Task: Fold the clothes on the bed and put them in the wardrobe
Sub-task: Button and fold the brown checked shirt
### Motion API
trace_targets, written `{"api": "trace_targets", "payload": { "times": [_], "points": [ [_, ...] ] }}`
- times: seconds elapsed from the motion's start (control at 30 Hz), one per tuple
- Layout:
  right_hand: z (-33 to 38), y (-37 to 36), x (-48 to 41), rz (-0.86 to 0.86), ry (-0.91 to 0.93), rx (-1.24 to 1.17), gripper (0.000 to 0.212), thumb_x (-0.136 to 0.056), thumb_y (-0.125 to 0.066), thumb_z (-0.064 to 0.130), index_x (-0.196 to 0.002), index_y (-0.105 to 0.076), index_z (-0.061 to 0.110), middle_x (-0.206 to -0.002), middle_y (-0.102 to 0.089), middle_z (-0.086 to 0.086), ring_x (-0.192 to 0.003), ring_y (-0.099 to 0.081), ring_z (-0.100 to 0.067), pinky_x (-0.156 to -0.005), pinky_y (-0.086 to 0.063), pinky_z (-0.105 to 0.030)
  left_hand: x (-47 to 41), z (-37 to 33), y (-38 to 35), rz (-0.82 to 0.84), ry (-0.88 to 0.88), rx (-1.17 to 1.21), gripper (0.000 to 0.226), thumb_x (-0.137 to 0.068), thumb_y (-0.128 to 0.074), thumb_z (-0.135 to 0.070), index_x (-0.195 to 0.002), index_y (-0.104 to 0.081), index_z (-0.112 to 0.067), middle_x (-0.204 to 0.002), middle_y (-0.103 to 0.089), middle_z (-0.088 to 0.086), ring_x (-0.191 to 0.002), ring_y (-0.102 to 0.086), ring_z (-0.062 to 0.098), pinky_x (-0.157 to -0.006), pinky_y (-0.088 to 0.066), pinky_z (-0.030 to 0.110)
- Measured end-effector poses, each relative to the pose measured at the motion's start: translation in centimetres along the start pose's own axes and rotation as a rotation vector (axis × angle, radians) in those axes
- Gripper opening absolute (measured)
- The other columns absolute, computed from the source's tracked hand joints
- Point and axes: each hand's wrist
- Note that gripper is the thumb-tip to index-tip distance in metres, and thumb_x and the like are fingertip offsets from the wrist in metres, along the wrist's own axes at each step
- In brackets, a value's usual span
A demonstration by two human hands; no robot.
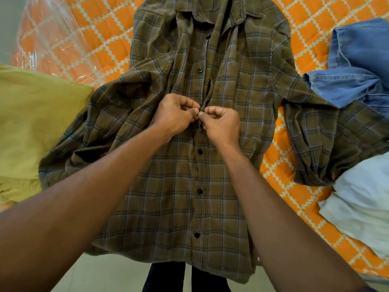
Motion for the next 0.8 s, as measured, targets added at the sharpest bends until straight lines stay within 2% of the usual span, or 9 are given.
{"api": "trace_targets", "payload": {
  "times": [0.13,0.23,0.37,0.47,0.53,0.6,0.7,0.8],
  "points": [
    [0.1,0.3,0.0,0.042,-0.019,-0.059,0.014,-0.087,-0.079,0.013,-0.080,-0.073,0.024,-0.069,-0.071,0.007,-0.064,-0.067,-0.006,-0.064,-0.059,-0.025,0.0,-0.1,-0.2,-0.008,-0.008,-0.021,0.007,-0.092,-0.072,-0.015,-0.091,-0.075,-0.021,-0.083,-0.075,-0.002,-0.076,-0.073,0.008,-0.078,-0.062,0.028],
    [0.3,0.7,0.1,0.066,-0.054,-0.136,0.011,-0.089,-0.075,0.007,-0.085,-0.075,0.017,-0.070,-0.072,0.001,-0.062,-0.066,-0.007,-0.060,-0.057,-0.021,0.1,0.0,-0.1,-0.010,-0.020,-0.012,0.006,-0.093,-0.072,-0.015,-0.093,-0.074,-0.020,-0.084,-0.075,-0.001,-0.078,-0.074,0.009,-0.079,-0.062,0.029],
    [0.5,1.8,-0.5,0.174,-0.120,-0.242,0.023,-0.091,-0.063,-0.004,-0.081,-0.075,0.013,-0.067,-0.072,-0.003,-0.061,-0.068,-0.010,-0.057,-0.055,-0.017,0.1,0.1,0.1,0.002,-0.021,0.011,0.008,-0.094,-0.069,-0.012,-0.099,-0.075,-0.013,-0.085,-0.075,0.000,-0.077,-0.074,0.009,-0.076,-0.061,0.023],
    [0.5,2.1,-0.8,0.257,-0.121,-0.228,0.016,-0.090,-0.071,-0.003,-0.084,-0.075,0.012,-0.070,-0.074,-0.003,-0.063,-0.069,-0.009,-0.060,-0.056,-0.017,0.0,0.2,0.3,0.020,-0.048,-0.022,0.009,-0.095,-0.068,-0.013,-0.100,-0.076,-0.013,-0.086,-0.075,-0.001,-0.078,-0.074,0.011,-0.078,-0.062,0.027],
    [0.6,2.0,-0.9,0.267,-0.115,-0.205,0.010,-0.088,-0.075,0.000,-0.085,-0.075,0.010,-0.072,-0.074,-0.004,-0.064,-0.069,-0.008,-0.061,-0.057,-0.017,0.0,0.6,0.4,0.023,-0.084,-0.043,0.006,-0.095,-0.070,-0.021,-0.095,-0.076,-0.021,-0.087,-0.075,-0.004,-0.080,-0.074,0.012,-0.081,-0.062,0.034],
    [0.7,1.7,-0.9,0.236,-0.105,-0.156,0.008,-0.089,-0.073,0.000,-0.087,-0.076,0.007,-0.073,-0.073,-0.007,-0.063,-0.069,-0.008,-0.060,-0.057,-0.018,0.1,0.9,0.4,0.024,-0.126,-0.089,0.010,-0.091,-0.074,-0.033,-0.095,-0.077,-0.024,-0.086,-0.076,-0.006,-0.080,-0.073,0.010,-0.080,-0.063,0.035],
    [0.8,1.2,-0.9,0.219,-0.093,-0.118,0.005,-0.089,-0.074,0.001,-0.087,-0.076,0.005,-0.072,-0.073,-0.008,-0.062,-0.068,-0.009,-0.060,-0.058,-0.019,0.4,1.1,0.1,-0.063,-0.177,-0.154,0.014,-0.089,-0.076,-0.032,-0.096,-0.076,-0.021,-0.084,-0.073,-0.007,-0.080,-0.071,0.008,-0.077,-0.062,0.032],
    [0.8,1.3,-0.9,0.230,-0.098,-0.099,0.003,-0.087,-0.078,0.005,-0.086,-0.075,0.005,-0.071,-0.073,-0.007,-0.061,-0.068,-0.010,-0.059,-0.057,-0.019,0.5,1.0,-0.7,-0.156,-0.200,-0.243,0.008,-0.093,-0.070,-0.025,-0.094,-0.074,-0.018,-0.079,-0.067,-0.011,-0.071,-0.063,0.003,-0.065,-0.053,0.013]
  ]
}}
Point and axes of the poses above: each hand's wrist, its own x-axis away from the middle knuckle, its own y-axis out of the back of the hand, z = x × y
